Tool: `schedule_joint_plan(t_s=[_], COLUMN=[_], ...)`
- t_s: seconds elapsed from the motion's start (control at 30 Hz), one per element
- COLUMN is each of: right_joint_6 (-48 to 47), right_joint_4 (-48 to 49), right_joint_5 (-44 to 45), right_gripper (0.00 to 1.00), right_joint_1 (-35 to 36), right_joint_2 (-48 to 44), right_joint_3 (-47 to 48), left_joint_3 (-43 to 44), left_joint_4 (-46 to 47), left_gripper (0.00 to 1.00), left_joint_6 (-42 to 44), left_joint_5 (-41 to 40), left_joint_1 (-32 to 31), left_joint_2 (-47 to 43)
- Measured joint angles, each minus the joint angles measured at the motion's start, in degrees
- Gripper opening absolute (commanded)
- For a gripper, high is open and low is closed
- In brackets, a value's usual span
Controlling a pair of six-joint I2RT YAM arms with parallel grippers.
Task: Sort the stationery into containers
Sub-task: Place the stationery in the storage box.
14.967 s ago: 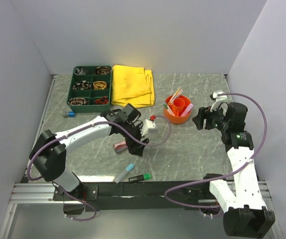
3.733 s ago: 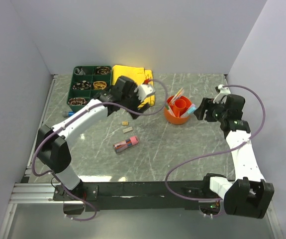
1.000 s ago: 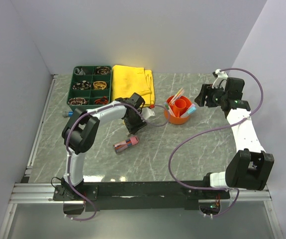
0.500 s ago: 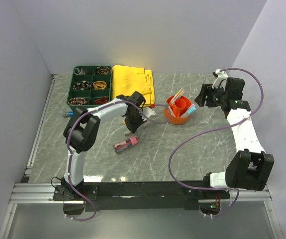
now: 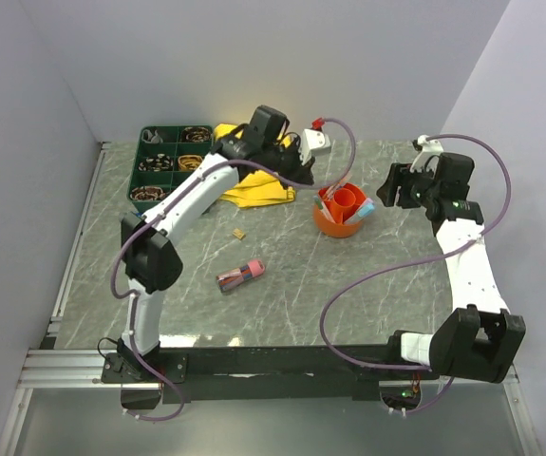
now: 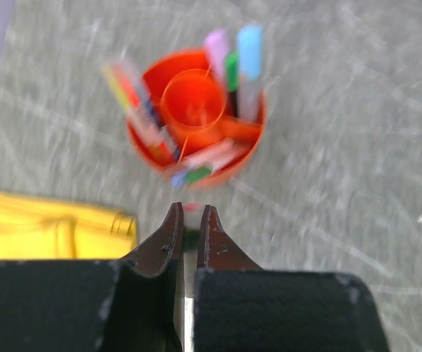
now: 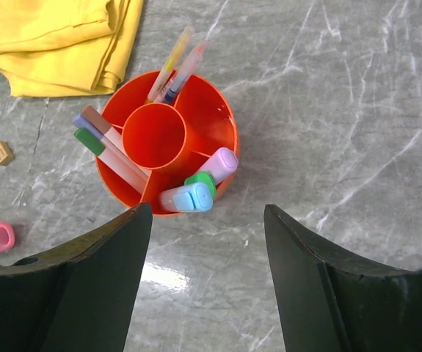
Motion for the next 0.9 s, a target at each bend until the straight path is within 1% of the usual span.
schedule_joint_plan(t_s=[0.07,0.17,0.4,0.5,0.53,0.63,0.77,0.9], right_joint_6=[0.0,-0.2,-0.2,-0.2,-0.2,-0.3,-0.5,-0.4], right_joint_4=[-0.2,-0.4,-0.6,-0.6,-0.8,-1.8,-2.5,-2.6], right_joint_5=[0.3,0.6,1.4,1.5,1.6,1.6,1.7,1.6], right_gripper=[0.71,0.71,0.71,0.71,0.71,0.71,0.72,0.72], right_joint_1=[-0.3,-0.9,-2.7,-3.5,-3.7,-4.0,-4.5,-5.4], right_joint_2=[-0.7,-1.2,-1.3,-1.6,-1.8,-2.1,-2.7,-3.7], right_joint_3=[-0.2,-0.2,-0.4,-0.9,-1.3,-1.5,-1.5,-2.4], left_joint_3=[-7.5,-11.9,-11.2,-9.0,-8.2,-5.7,-2.7,-2.2], left_joint_4=[8.3,18.3,41.7,49.9,52.0,57.1,60.2,60.9], left_gripper=[0.01,0.01,0.01,0.02,0.04,0.06,0.06,0.08], left_joint_6=[-0.8,-2.0,-7.9,-10.8,-11.6,-13.2,-13.9,-14.0], left_joint_5=[3.1,6.0,10.4,11.2,11.2,11.2,10.8,10.2], left_joint_1=[-0.7,-2.4,-6.0,-6.3,-6.3,-6.2,-5.9,-5.9], left_joint_2=[-3.1,-3.3,2.4,6.0,7.3,11.6,17.2,20.7])
